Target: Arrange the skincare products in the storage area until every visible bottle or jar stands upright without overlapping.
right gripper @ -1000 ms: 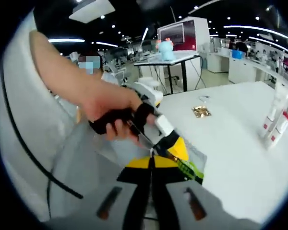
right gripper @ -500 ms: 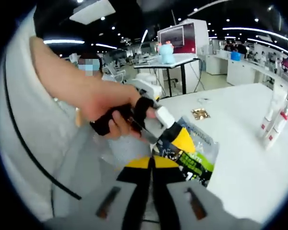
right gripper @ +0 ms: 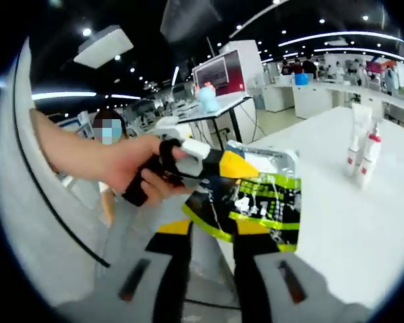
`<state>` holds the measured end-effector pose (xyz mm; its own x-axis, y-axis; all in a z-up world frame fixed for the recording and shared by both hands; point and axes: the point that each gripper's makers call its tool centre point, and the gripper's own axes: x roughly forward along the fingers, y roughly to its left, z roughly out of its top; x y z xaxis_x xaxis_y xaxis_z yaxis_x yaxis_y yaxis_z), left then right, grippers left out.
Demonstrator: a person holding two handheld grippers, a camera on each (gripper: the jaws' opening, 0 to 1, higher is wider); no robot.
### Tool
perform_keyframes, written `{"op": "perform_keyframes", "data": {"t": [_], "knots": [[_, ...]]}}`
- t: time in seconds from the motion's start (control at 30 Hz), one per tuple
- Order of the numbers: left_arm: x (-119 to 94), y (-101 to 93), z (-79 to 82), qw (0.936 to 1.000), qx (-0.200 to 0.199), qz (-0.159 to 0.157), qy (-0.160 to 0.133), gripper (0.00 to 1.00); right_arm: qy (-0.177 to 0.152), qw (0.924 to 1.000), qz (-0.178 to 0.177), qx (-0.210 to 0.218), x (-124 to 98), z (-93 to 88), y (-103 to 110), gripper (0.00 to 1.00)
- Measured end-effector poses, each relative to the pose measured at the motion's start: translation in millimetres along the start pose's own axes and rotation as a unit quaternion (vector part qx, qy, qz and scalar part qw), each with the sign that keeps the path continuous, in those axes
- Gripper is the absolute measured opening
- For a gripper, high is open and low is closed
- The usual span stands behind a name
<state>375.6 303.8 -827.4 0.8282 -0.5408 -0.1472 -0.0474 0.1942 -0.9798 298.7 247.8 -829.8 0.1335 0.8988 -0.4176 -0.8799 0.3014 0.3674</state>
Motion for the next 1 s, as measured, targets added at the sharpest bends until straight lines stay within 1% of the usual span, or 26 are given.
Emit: {"op": "perform_keyframes", "data": {"t": [0.03,0.07,0.1,0.13,0.17,0.23,0.3,0.33,0.37,0.4,0.43,0.5,0.53,0.57,0.6,0.63,0.67,0.7,0.73,0.8,0.83,0.87,0.9,0.93,0.97,1.0], "knots": [[-4.0,-9.8,6.8,0.9997,0.011,-0.021,-0.010,0.01,-0.008,0.9999,-0.003,0.013,-1.1,3.2,-1.8,0.24],[-6.8,-14.2,10.1,0.9993,0.022,-0.029,-0.013,0.01,-0.025,0.9995,-0.003,0.018,-3.1,9.5,-3.7,0.24],[-8.3,-16.2,11.2,0.9991,0.026,-0.032,-0.012,0.01,-0.031,0.9993,-0.001,0.021,-4.6,11.9,-4.6,0.24],[-12.4,-21.4,14.9,0.9985,0.037,-0.037,-0.014,0.01,-0.040,0.9984,-0.001,0.040,-6.9,15.4,-6.3,0.24],[-15.0,-23.8,17.1,0.9983,0.041,-0.038,-0.015,0.01,-0.044,0.9977,0.000,0.051,-8.6,16.4,-7.6,0.25],[-20.8,-30.9,22.0,0.9976,0.047,-0.048,-0.019,0.01,-0.065,0.9949,-0.005,0.077,-12.4,20.7,-14.0,0.28],[-25.7,-34.6,26.2,0.9970,0.051,-0.054,-0.023,0.01,-0.072,0.9923,-0.003,0.101,-15.1,20.5,-16.3,0.31],[-27.5,-37.4,25.8,0.9966,0.057,-0.055,-0.025,0.01,-0.079,0.9886,0.004,0.128,-15.9,20.5,-17.8,0.32],[-29.0,-38.1,26.7,0.9964,0.059,-0.056,-0.025,0.01,-0.091,0.9823,0.027,0.162,-16.0,22.9,-15.7,0.33],[-29.9,-40.0,25.4,0.9964,0.058,-0.058,-0.023,0.01,-0.092,0.9797,0.035,0.175,-16.1,23.5,-15.0,0.37],[-32.3,-42.2,25.7,0.9961,0.060,-0.062,-0.021,0.01,-0.096,0.9715,0.048,0.211,-17.5,25.0,-17.5,0.39],[-36.2,-49.1,22.8,0.9950,0.063,-0.077,-0.009,0.01,-0.107,0.9694,0.060,0.212,-19.6,31.6,-18.5,0.45],[-37.4,-52.9,20.6,0.9944,0.064,-0.083,-0.004,0.01,-0.110,0.9685,0.060,0.215,-20.8,34.6,-20.1,0.48],[-38.6,-58.7,12.1,0.9933,0.071,-0.090,0.014,0.01,-0.115,0.9678,0.064,0.215,-21.8,38.2,-20.0,0.50],[-39.4,-61.3,4.7,0.9924,0.077,-0.091,0.032,0.01,-0.120,0.9641,0.078,0.224,-22.1,45.0,-16.8,0.52],[-39.6,-62.1,1.3,0.9918,0.080,-0.090,0.043,0.01,-0.119,0.9618,0.088,0.231,-21.8,48.0,-13.7,0.52],[-40.6,-62.5,-1.0,0.9915,0.077,-0.090,0.055,0.01,-0.117,0.9601,0.098,0.235,-21.1,50.8,-10.5,0.50],[-40.7,-65.2,-6.7,0.9903,0.079,-0.092,0.068,0.01,-0.101,0.9579,0.121,0.240,-18.0,55.0,-0.1,0.47],[-39.9,-70.0,-12.1,0.9893,0.079,-0.099,0.073,0.01,-0.094,0.9572,0.136,0.237,-16.9,57.1,6.3,0.41],[-41.6,-76.7,-19.8,0.9863,0.061,-0.121,0.094,0.01,-0.076,0.9551,0.166,0.233,-14.9,59.5,19.4,0.29],[-42.2,-78.6,-24.2,0.9847,0.057,-0.127,0.104,0.01,-0.073,0.9527,0.181,0.233,-12.4,62.5,26.5,0.28],[-41.7,-75.7,-24.6,0.9846,0.054,-0.127,0.108,0.01,-0.066,0.9462,0.195,0.250,-10.7,63.6,32.0,0.25],[-44.0,-76.5,-30.8,0.9819,0.043,-0.133,0.127,0.01,-0.058,0.9407,0.206,0.263,-9.9,62.9,35.8,0.20],[-44.2,-76.4,-32.4,0.9811,0.046,-0.135,0.131,0.01,-0.056,0.9366,0.216,0.270,-8.7,63.1,37.8,0.14],[-44.1,-76.0,-32.4,0.9816,0.047,-0.134,0.127,0.01,-0.054,0.9335,0.224,0.275,-5.9,62.7,39.5,0.07],[-45.1,-77.1,-32.9,0.9810,0.047,-0.138,0.127,0.01,-0.044,0.9257,0.239,0.290,-5.4,61.2,42.7,0.05]]}}
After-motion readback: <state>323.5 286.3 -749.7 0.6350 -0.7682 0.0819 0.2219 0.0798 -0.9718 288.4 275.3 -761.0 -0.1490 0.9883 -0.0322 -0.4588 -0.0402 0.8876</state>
